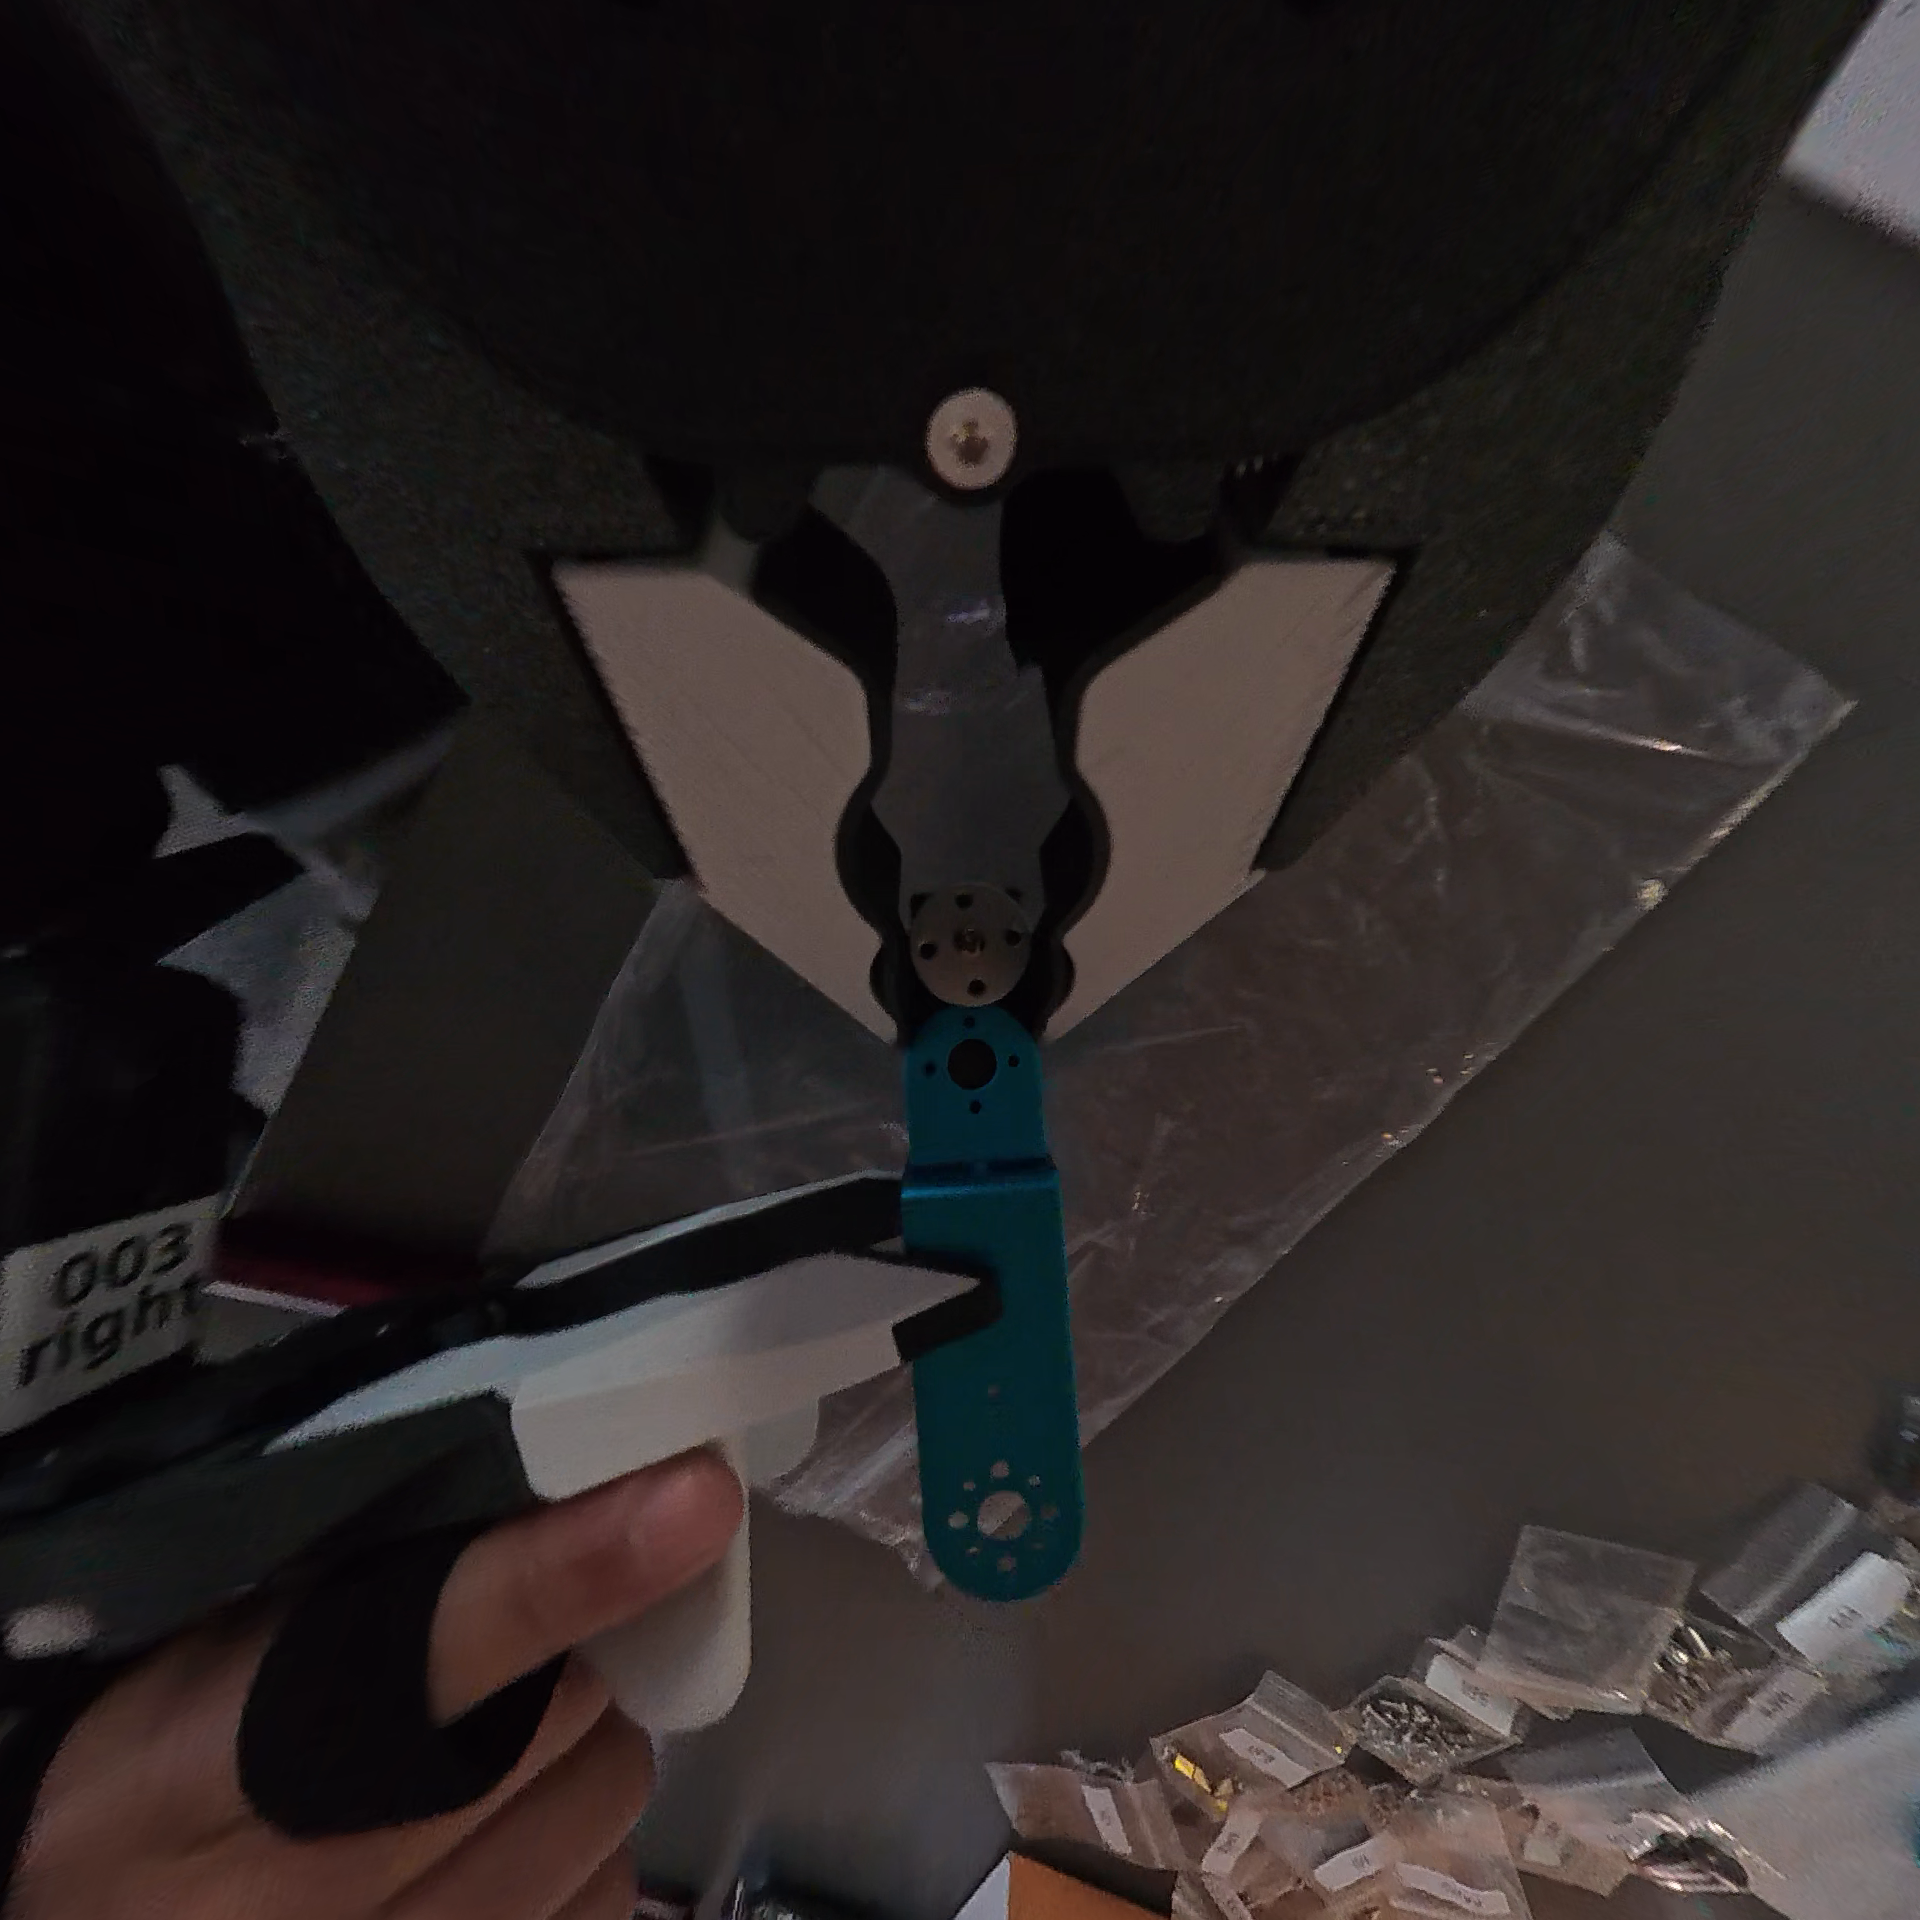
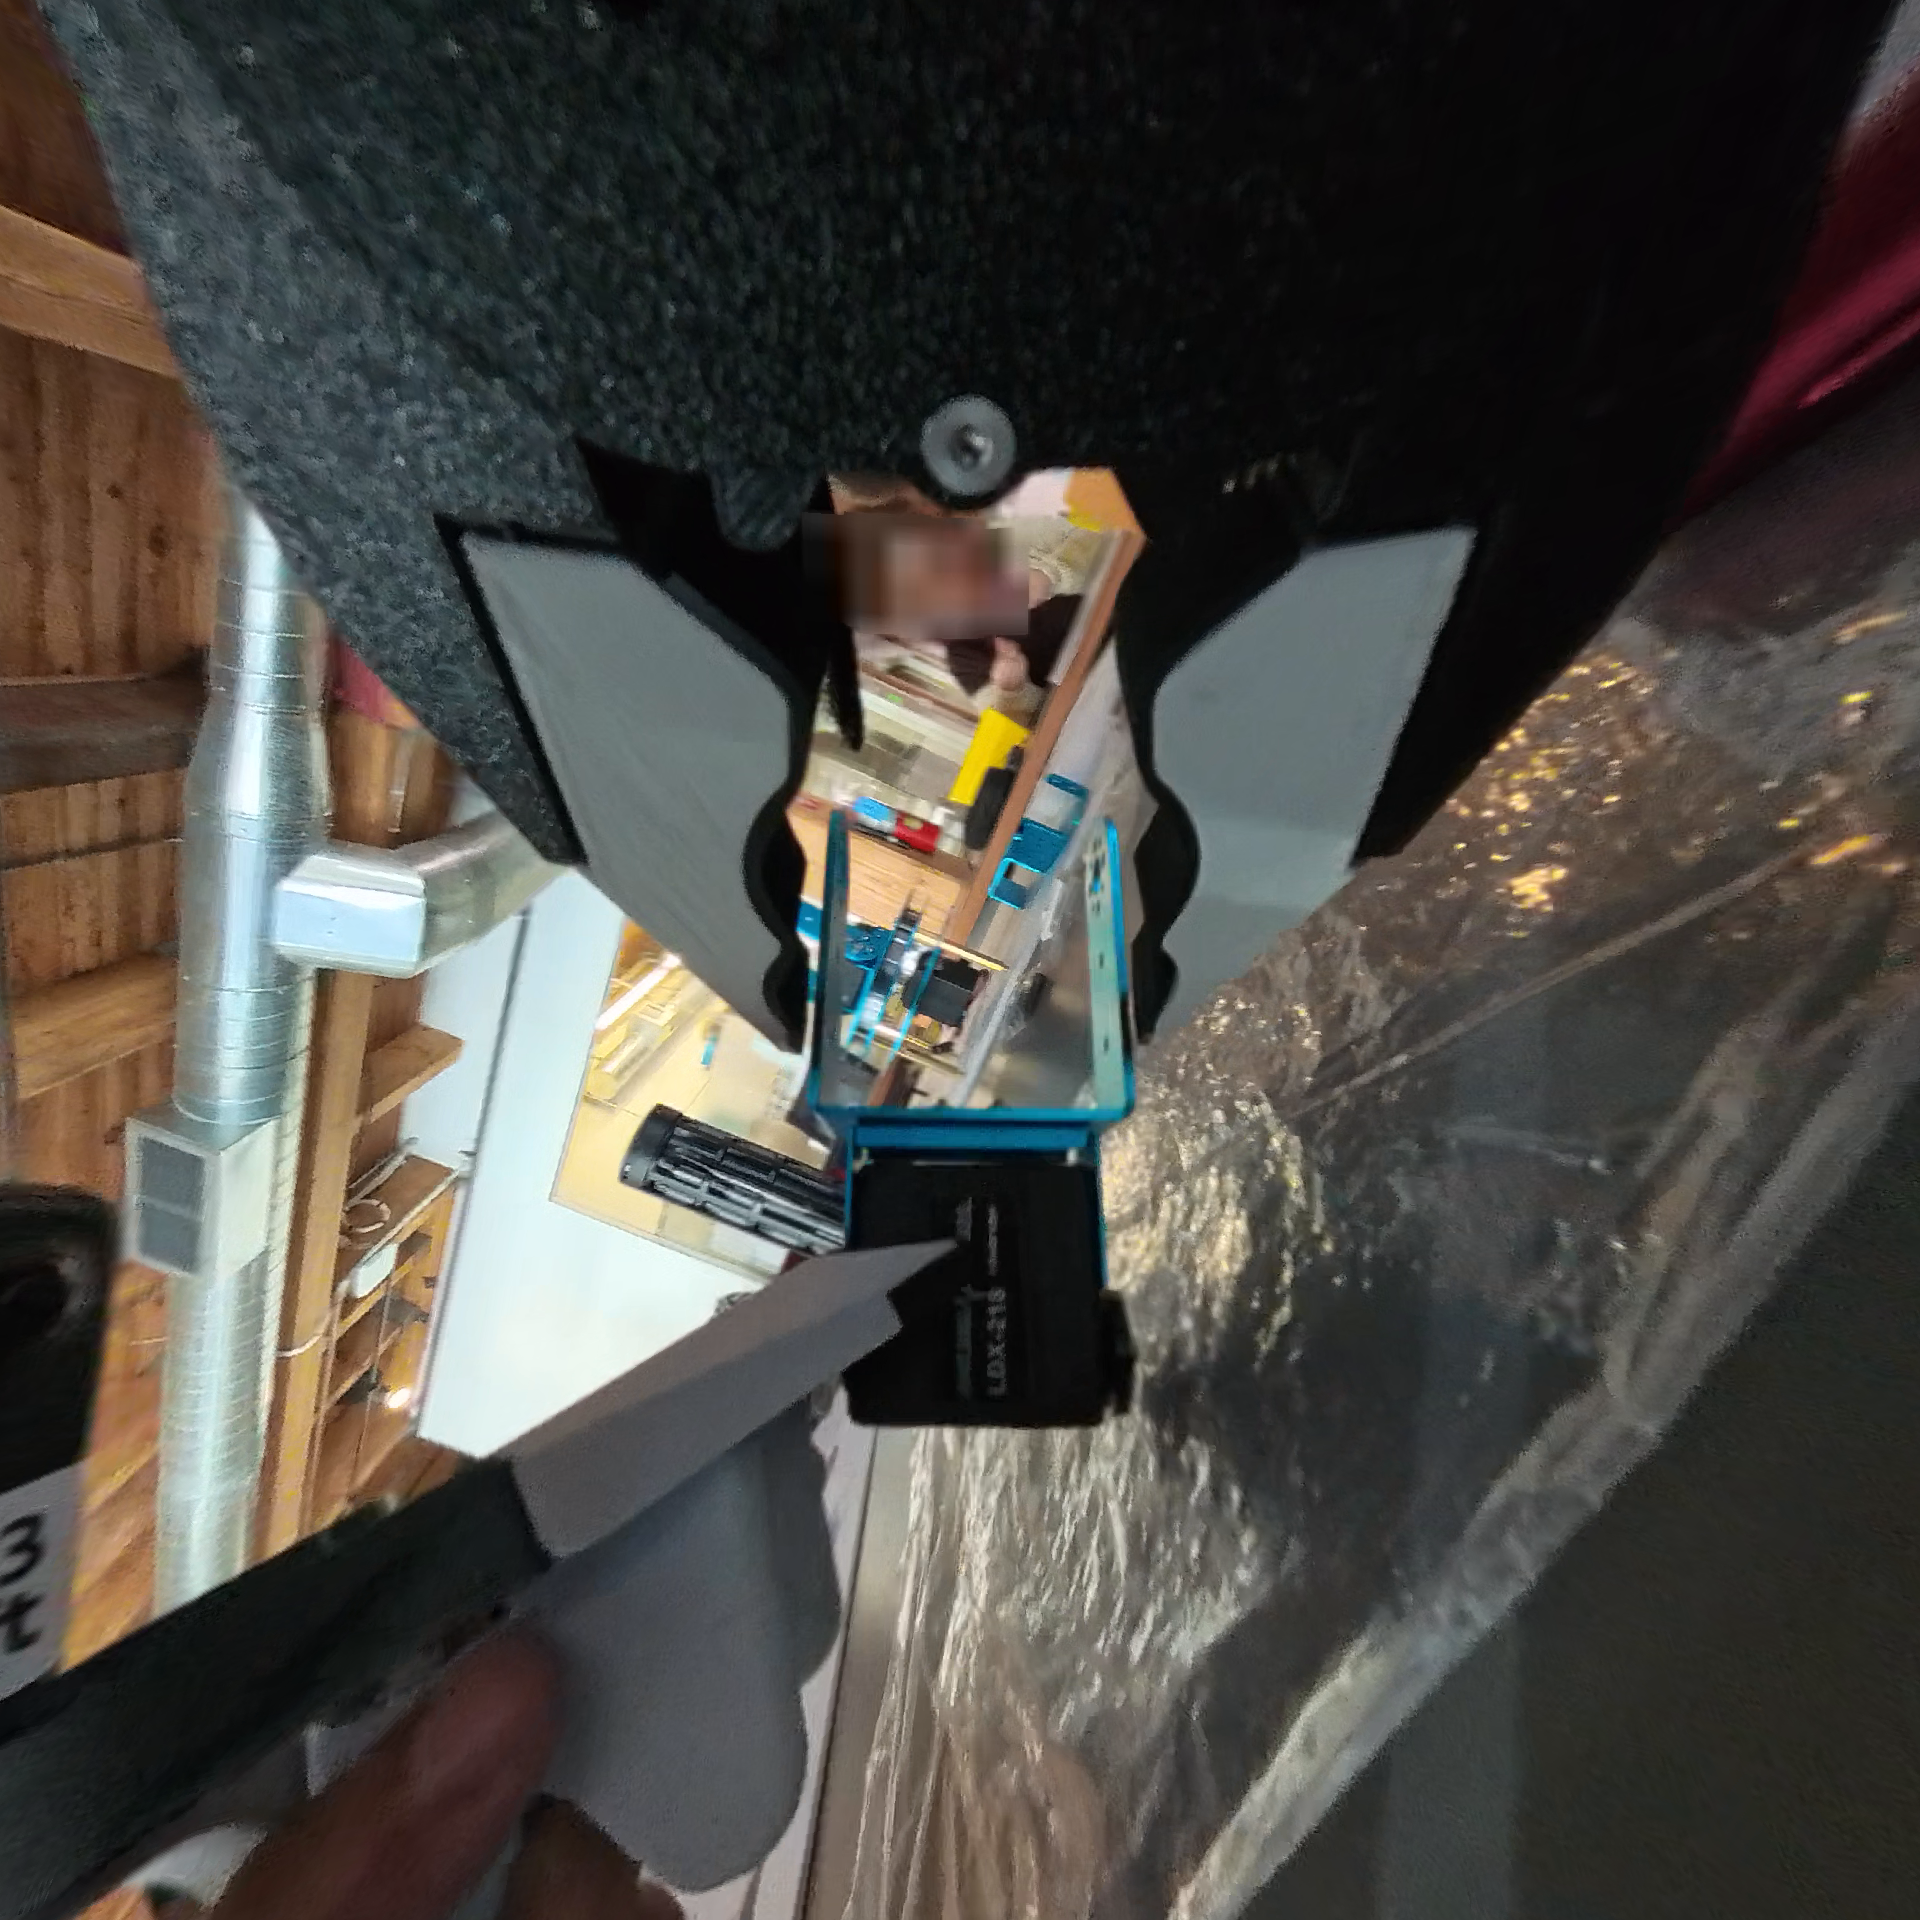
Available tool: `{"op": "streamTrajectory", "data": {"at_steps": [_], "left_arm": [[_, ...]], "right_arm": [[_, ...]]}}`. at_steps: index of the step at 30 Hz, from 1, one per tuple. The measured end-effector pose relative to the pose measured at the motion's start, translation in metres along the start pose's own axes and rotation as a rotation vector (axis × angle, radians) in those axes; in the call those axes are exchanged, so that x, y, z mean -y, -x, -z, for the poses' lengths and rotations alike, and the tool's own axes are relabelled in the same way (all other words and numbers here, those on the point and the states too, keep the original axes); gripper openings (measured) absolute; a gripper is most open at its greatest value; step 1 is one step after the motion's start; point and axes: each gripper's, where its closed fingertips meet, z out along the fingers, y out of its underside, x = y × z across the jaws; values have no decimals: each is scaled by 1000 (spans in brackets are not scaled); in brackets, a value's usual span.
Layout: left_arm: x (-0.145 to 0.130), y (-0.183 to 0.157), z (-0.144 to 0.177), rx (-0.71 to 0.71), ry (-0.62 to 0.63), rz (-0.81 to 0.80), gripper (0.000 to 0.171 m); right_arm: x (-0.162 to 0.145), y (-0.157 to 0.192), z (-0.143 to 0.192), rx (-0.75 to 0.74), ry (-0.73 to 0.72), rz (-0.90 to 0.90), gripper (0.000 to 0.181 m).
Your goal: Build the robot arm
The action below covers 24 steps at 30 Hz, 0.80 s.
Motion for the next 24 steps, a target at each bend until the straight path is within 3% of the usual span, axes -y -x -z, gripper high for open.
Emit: {"op": "streamTrajectory", "data": {"at_steps": [3,6,10,13,15,19,24], "left_arm": [[-6,3,7,51,67,-120,20],[-13,5,15,51,133,-230,20],[-19,6,18,-1,174,-319,20],[-17,5,14,-34,174,-330,20],[-14,5,11,-51,157,-312,20],[-15,9,11,-77,113,-261,31],[-24,14,20,-111,54,-233,33]], "right_arm": [[6,0,11,62,-47,-161,68],[8,-7,21,166,-113,-476,67],[11,-10,24,419,-267,-972,57],[10,-19,16,503,-373,-1191,46],[8,-19,8,538,-410,-1261,38],[17,-1,2,695,-413,-1273,41],[11,-10,0,703,-412,-1301,34]]}}
